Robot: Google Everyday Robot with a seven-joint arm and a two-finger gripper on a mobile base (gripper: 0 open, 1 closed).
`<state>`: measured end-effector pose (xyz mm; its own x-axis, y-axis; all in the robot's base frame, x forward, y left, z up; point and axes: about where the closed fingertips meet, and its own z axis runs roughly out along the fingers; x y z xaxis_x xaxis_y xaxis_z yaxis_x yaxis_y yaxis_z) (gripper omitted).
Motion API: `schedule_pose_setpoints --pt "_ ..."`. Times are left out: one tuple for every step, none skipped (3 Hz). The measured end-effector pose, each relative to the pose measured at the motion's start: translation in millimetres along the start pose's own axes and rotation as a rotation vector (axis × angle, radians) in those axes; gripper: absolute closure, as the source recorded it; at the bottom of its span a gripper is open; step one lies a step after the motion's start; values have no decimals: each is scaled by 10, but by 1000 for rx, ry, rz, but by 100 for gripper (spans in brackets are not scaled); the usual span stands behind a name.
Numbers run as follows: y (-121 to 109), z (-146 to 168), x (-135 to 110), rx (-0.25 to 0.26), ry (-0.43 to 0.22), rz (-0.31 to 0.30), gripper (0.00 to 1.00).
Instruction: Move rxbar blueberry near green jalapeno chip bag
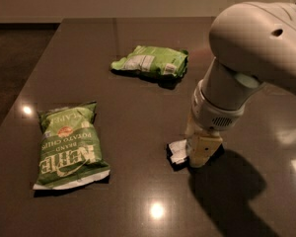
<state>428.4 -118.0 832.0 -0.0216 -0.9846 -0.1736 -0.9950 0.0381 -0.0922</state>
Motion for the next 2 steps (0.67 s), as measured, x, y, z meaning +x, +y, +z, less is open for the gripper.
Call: schedule_pose_setpoints --pt "-5 -55 -11 0 0 0 85" --pt "-5 -56 -12 0 0 0 100"
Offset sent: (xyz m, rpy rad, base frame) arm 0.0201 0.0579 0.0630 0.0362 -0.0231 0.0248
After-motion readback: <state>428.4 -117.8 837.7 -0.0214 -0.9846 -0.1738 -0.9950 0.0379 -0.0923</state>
